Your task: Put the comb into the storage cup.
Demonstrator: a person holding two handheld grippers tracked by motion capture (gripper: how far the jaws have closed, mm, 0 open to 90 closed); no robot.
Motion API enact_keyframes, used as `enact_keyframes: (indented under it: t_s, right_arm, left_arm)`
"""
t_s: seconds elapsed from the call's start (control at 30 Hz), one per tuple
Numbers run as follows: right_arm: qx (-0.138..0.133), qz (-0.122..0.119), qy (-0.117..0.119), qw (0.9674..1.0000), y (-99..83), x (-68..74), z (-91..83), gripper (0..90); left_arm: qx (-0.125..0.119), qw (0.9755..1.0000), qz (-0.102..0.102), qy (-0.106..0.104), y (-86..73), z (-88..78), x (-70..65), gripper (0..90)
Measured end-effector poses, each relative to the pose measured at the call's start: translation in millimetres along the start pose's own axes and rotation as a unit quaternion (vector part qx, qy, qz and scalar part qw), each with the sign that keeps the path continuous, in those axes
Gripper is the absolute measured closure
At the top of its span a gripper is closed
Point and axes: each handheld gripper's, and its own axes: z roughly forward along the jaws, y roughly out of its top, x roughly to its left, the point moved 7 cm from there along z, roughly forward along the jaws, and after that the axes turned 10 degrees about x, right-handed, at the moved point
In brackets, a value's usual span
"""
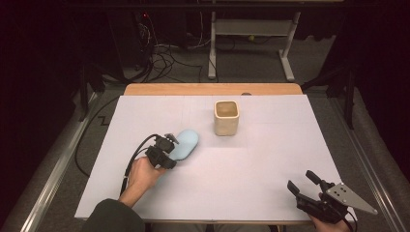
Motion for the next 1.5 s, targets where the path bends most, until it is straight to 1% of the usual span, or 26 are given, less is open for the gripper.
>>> enact_keyframes:
  t_s: [0.13,0.33,0.47,0.5,0.57,0.77,0.97,1.1,1.3,1.5]
  right_arm:
    - [-0.001,0.001,0.000,1.0000,0.1,-0.1,0.1,24.2]
    - [-0.001,0.002,0.000,1.0000,0.0,-0.2,-0.3,24.2]
    - [0.000,0.004,0.000,1.0000,-0.2,-0.9,0.2,24.2]
    - [-0.001,0.004,-0.001,1.0000,-0.2,-1.1,0.2,24.2]
    - [0.000,0.005,0.000,1.0000,-0.2,-1.3,0.3,24.2]
    - [-0.001,0.002,-0.001,1.0000,-0.1,-1.3,-0.6,24.2]
    - [-0.001,0.002,-0.001,1.0000,-0.1,-1.3,-0.4,24.3]
    - [-0.001,0.003,-0.002,1.0000,-0.1,-1.3,-0.2,24.2]
    - [-0.001,0.003,-0.001,1.0000,-0.2,-1.3,-0.1,24.2]
    - [0.001,0.003,-0.003,1.0000,-0.2,-1.2,0.6,24.1]
  left_arm:
    - [-0.004,1.0000,0.006,0.003,-0.1,-0.5,0.2,69.6]
    - [-0.015,0.9999,0.008,0.003,-1.4,-2.2,0.5,69.7]
    - [-0.025,0.9996,0.009,-0.002,-2.2,-5.4,-0.4,69.7]
    - [-0.026,0.9996,0.012,-0.003,-2.6,-6.5,-0.2,69.7]
    - [-0.034,0.9993,0.010,-0.007,-2.7,-8.3,-0.8,69.8]
    - [-0.052,0.9983,0.019,-0.016,-5.4,-15.1,-3.7,69.7]
    - [-0.076,0.9964,0.024,-0.030,-6.4,-23.3,-9.3,69.7]
    - [-0.092,0.9942,0.035,-0.044,-7.3,-28.7,-16.0,69.8]
    - [-0.108,0.9913,0.043,-0.063,-7.4,-33.9,-22.5,69.8]
    - [-0.121,0.9894,0.049,-0.064,-8.9,-37.5,-25.1,69.7]
